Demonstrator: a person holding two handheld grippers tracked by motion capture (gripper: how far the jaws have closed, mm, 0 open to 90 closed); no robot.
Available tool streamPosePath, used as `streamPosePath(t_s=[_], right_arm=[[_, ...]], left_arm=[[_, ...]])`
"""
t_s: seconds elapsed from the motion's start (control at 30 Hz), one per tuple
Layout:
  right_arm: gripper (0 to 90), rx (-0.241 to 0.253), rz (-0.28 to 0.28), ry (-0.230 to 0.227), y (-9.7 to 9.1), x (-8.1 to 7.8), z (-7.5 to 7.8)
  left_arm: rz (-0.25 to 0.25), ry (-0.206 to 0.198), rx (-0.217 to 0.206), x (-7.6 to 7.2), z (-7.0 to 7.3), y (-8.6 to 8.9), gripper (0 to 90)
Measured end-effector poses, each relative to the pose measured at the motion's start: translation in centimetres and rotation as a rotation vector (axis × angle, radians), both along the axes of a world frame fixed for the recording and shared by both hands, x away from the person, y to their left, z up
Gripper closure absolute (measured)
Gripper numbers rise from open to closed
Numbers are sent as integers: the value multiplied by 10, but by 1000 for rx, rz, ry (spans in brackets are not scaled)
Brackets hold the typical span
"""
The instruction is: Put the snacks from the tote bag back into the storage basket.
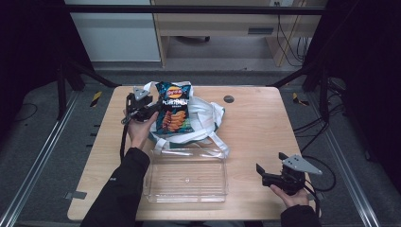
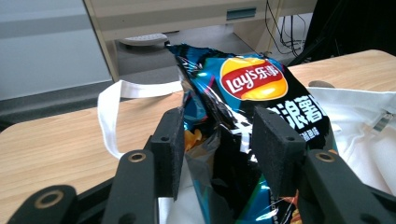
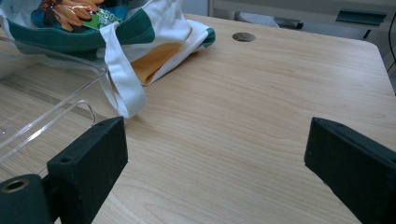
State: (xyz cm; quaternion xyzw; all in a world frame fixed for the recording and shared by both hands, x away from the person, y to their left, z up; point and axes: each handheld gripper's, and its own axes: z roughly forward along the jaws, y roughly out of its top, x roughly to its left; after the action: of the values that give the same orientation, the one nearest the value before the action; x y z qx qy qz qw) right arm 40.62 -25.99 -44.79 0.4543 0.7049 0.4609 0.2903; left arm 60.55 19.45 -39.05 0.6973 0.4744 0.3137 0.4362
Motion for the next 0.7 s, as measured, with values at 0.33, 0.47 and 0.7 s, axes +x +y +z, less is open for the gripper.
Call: streamPosePath(t_s=[0.33,0.47,0.7], right_arm=[[63,0,1,2,0,0,0],[64,1,1,4,0,0,0],[63,1,4,5,1,0,0]], left_arm=[[-32,58,-4,6,-11,-9,491],[-39,74,-17,8,-13,-11,555],[-42,120,-32,9,-14,-7,775]])
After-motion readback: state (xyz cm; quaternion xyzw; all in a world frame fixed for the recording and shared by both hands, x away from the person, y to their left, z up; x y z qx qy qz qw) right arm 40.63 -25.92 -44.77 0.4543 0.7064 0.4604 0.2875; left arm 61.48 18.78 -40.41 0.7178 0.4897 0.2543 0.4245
